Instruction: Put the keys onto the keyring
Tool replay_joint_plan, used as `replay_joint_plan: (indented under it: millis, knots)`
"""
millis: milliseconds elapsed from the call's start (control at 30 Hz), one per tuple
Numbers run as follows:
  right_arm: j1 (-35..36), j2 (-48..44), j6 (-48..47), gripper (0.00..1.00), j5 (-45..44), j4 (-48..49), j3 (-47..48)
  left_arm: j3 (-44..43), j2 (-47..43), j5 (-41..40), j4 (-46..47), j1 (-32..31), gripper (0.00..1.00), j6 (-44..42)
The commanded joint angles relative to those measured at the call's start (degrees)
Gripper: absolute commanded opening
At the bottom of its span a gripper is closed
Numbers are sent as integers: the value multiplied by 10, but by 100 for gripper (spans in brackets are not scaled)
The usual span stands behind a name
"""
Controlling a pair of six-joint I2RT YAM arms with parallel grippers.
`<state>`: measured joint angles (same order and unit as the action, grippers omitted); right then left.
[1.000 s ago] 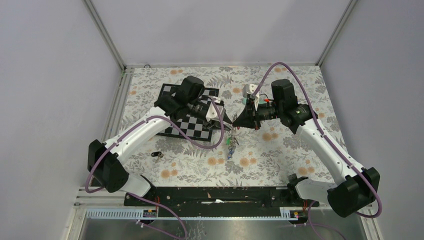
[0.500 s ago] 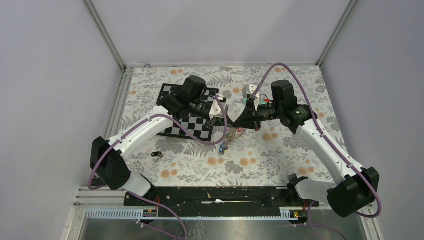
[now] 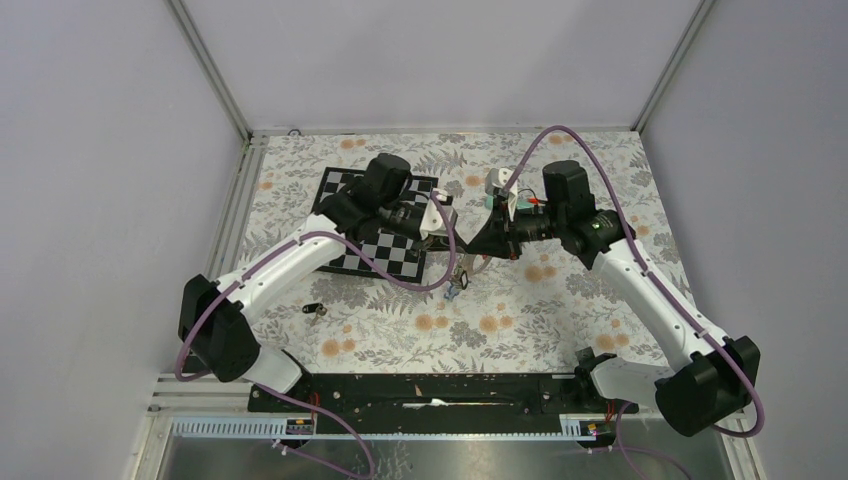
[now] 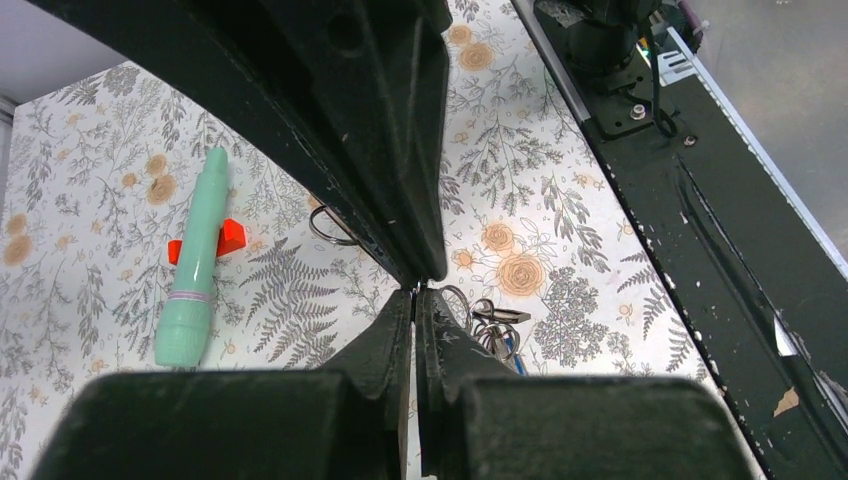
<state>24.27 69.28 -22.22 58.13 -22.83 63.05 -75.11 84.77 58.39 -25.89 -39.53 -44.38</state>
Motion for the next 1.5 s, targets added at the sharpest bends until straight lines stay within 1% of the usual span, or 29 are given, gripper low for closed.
replay_joint_plan:
  millis: [0, 100, 233, 333, 433, 467, 533, 633, 667, 700, 733, 833, 1067, 1333, 1467]
  knots:
    - [-4, -25, 6, 18, -15, 39, 5, 16, -28, 39, 46, -4, 0, 42]
    - [-6, -28, 7, 28, -18, 39, 0, 26, -32, 61, 78, 3, 0, 84]
    - [-10, -36, 8, 37, -23, 39, -5, 44, -43, 93, 132, 22, 0, 144]
    - [-15, -43, 6, 39, -16, 39, -9, 68, -52, 115, 204, 38, 0, 218]
    - [-18, -48, -4, 37, -3, 34, -13, 102, -61, 129, 297, 47, 0, 305]
    - [-18, -48, -7, 36, 3, 31, -13, 113, -64, 132, 334, 49, 0, 340]
    - [-18, -49, -14, 35, 15, 23, -13, 144, -67, 135, 442, 54, 0, 437]
    - [-18, -51, -19, 36, 27, 18, -14, 208, -66, 122, 671, 62, 0, 614]
    - [-18, -51, -20, 38, 32, 17, -14, 233, -63, 111, 741, 65, 0, 661]
    - [-18, -53, -20, 39, 36, 18, -14, 242, -61, 104, 779, 66, 0, 686]
    - [-18, -52, -20, 41, 38, 18, -13, 244, -59, 99, 791, 67, 0, 694]
    - [-18, -49, -17, 42, 45, 22, -7, 245, -55, 82, 786, 67, 0, 697]
    - [-17, -40, -8, 41, 48, 39, -5, 263, -48, 51, 814, 66, 0, 731]
    - [-17, -38, 1, 41, 55, 39, 10, 271, -44, 35, 815, 64, 0, 738]
    - [-16, -33, 14, 41, 60, 55, 9, 272, -40, 31, 813, 62, 0, 738]
